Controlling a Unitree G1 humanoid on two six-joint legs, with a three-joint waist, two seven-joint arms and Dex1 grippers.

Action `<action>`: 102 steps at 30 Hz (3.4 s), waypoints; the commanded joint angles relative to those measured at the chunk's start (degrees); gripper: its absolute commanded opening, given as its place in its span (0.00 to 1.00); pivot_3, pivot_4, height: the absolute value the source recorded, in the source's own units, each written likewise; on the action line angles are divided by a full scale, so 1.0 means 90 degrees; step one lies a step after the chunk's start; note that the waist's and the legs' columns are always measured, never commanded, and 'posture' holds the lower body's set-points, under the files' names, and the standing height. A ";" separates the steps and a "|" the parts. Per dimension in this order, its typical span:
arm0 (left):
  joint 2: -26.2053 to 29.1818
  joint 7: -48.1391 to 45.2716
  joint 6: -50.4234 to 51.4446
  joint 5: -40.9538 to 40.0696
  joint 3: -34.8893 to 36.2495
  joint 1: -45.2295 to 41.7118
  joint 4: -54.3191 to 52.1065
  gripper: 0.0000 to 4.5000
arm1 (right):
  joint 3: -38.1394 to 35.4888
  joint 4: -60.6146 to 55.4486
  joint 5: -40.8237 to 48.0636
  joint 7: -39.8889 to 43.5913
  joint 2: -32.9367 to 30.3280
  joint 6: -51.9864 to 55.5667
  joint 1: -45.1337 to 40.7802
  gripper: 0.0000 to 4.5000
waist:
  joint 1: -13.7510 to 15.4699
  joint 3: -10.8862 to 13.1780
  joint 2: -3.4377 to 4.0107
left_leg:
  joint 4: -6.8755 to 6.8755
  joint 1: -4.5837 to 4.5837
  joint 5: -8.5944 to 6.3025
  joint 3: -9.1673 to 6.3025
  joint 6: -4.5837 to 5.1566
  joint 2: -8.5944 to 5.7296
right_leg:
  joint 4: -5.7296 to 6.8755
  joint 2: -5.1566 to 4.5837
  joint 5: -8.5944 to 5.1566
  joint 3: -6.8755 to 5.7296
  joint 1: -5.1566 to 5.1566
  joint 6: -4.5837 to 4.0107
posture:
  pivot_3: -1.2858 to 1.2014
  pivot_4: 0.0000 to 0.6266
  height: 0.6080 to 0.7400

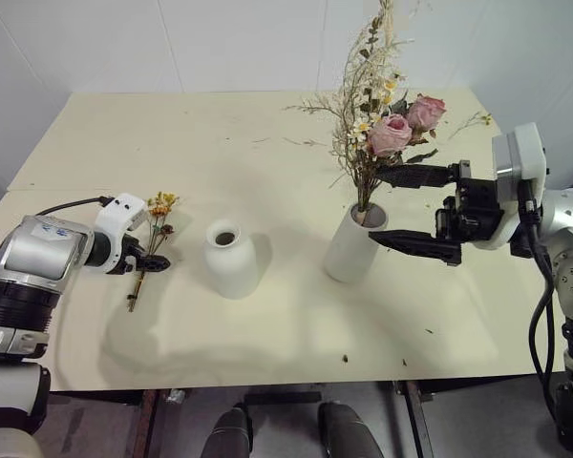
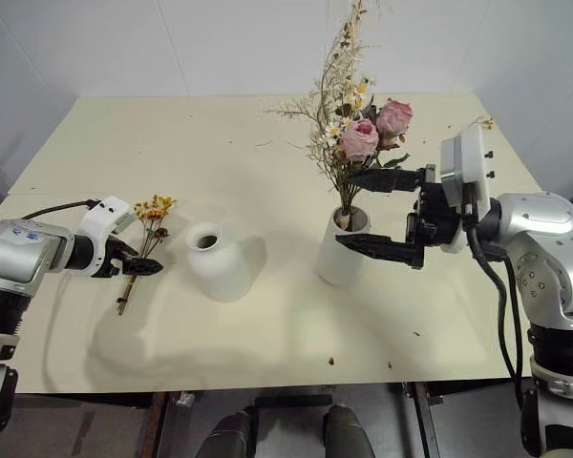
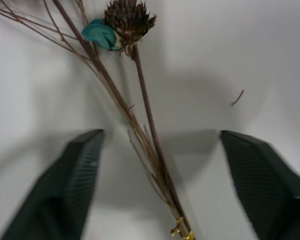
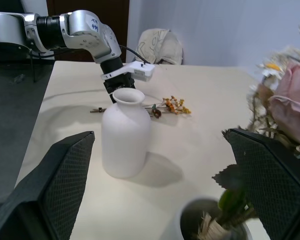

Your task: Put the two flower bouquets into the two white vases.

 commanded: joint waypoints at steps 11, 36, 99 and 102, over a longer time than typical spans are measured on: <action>0.0286 -0.0287 0.0040 0.0104 0.0026 0.0132 0.0134 0.00 | -0.0253 -0.0661 0.0308 -0.0323 0.0168 -0.0085 0.0170 1.00 | 0.0015 -0.0001 -0.0002 | 0.0004 -0.0001 0.0000 0.0000 0.0000 -0.0001 | 0.0001 0.0000 0.0000 0.0000 0.0001 0.0000 | 0.52 0.24 1.00; -0.2584 0.0430 -0.0750 -0.5136 0.4802 -0.0463 -0.1769 0.00 | -0.0314 -0.0532 0.0502 -0.0478 0.0204 -0.0045 0.0101 1.00 | 0.0135 -0.0005 -0.0041 | 0.0051 -0.0009 0.0000 -0.0007 -0.0002 -0.0005 | 0.0009 -0.0009 0.0019 -0.0006 0.0009 0.0017 | 0.52 0.24 1.00; 0.0270 -0.3229 -0.5020 -0.2969 0.3413 0.2205 -0.0986 1.00 | -0.0923 -0.0212 0.0128 -0.0548 -0.0203 -0.0343 0.0770 1.00 | 0.0144 -0.0003 -0.0037 | -0.0018 -0.0003 0.0001 0.0006 -0.0001 0.0004 | -0.0063 -0.0004 0.0025 -0.0004 0.0009 -0.0002 | 0.52 0.24 1.00; 0.0112 -0.3200 -0.5471 -0.2712 0.3290 0.2023 -0.0542 1.00 | -0.1295 0.0279 -0.0239 -0.0242 -0.0492 -0.0775 0.1184 1.00 | 0.0163 -0.0003 -0.0037 | -0.0026 -0.0002 0.0001 0.0007 -0.0001 0.0006 | -0.0068 -0.0004 0.0023 -0.0005 0.0009 -0.0004 | 0.52 0.24 1.00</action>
